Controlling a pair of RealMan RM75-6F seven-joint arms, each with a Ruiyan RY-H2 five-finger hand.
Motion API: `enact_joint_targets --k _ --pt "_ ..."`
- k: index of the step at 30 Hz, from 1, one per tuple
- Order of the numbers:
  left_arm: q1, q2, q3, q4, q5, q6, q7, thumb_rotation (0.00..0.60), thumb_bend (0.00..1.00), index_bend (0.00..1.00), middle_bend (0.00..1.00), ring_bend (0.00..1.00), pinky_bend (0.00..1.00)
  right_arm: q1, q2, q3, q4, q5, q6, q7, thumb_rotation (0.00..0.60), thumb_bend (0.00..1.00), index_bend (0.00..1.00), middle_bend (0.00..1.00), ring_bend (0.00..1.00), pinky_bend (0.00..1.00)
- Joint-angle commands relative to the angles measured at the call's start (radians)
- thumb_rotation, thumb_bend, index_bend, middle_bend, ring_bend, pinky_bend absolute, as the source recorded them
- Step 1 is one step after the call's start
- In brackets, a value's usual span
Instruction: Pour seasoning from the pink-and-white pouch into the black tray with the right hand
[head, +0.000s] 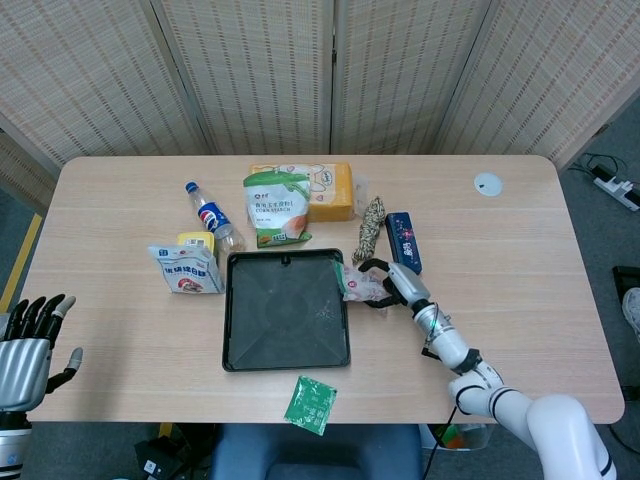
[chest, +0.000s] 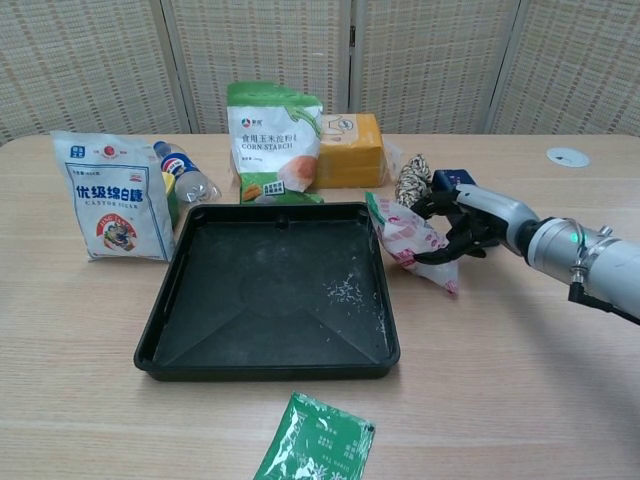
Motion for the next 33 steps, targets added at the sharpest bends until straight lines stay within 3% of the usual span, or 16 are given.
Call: enact_joint_targets --k 1,7,17,21,24,26,30,33 --pt "-0.002 0.000 0.000 -0.001 0.002 -0.001 0.001 0.600 0.44 0.13 0.13 0.09 0.00 0.006 -0.005 -0.022 0.013 -0.027 0.025 0.051 0.600 0.27 0.17 0.24 0.89 0.83" --pt "-0.003 0.001 -0.001 -0.002 0.003 0.001 0.000 0.600 0.44 0.13 0.13 0.09 0.00 -0.009 0.022 -0.047 -0.015 -0.053 0.080 0.096 0.600 0.27 0.01 0.18 0.87 0.81" --pt "-0.010 0.003 -0.005 -0.003 0.007 -0.002 -0.001 0.600 0.44 0.13 0.13 0.09 0.00 -0.074 0.150 -0.077 -0.157 -0.071 0.196 0.045 0.600 0.27 0.00 0.08 0.82 0.79" --pt "-0.014 0.004 -0.007 -0.005 0.008 -0.003 0.001 0.600 0.44 0.13 0.13 0.09 0.00 -0.108 0.256 -0.095 -0.272 -0.076 0.234 -0.115 0.600 0.27 0.00 0.07 0.73 0.79" --pt "-0.017 0.004 -0.009 -0.008 0.011 -0.004 0.000 0.600 0.43 0.13 0.13 0.09 0.00 -0.143 0.350 -0.096 -0.391 -0.054 0.261 -0.287 0.600 0.27 0.00 0.06 0.56 0.77" --pt "-0.019 0.006 -0.009 -0.011 0.014 -0.003 0.002 0.600 0.43 0.13 0.13 0.09 0.00 -0.171 0.422 -0.096 -0.488 -0.027 0.276 -0.420 0.600 0.27 0.00 0.06 0.48 0.69" --pt "-0.018 0.008 -0.010 -0.016 0.018 0.004 0.004 0.600 0.43 0.13 0.13 0.09 0.00 -0.247 0.555 -0.087 -0.684 0.048 0.345 -0.684 0.600 0.27 0.00 0.06 0.31 0.42" --pt "-0.018 0.008 -0.008 -0.020 0.016 0.002 0.005 0.600 0.43 0.13 0.13 0.09 0.00 -0.304 0.636 -0.083 -0.798 0.099 0.407 -0.808 0.600 0.27 0.00 0.07 0.23 0.32"
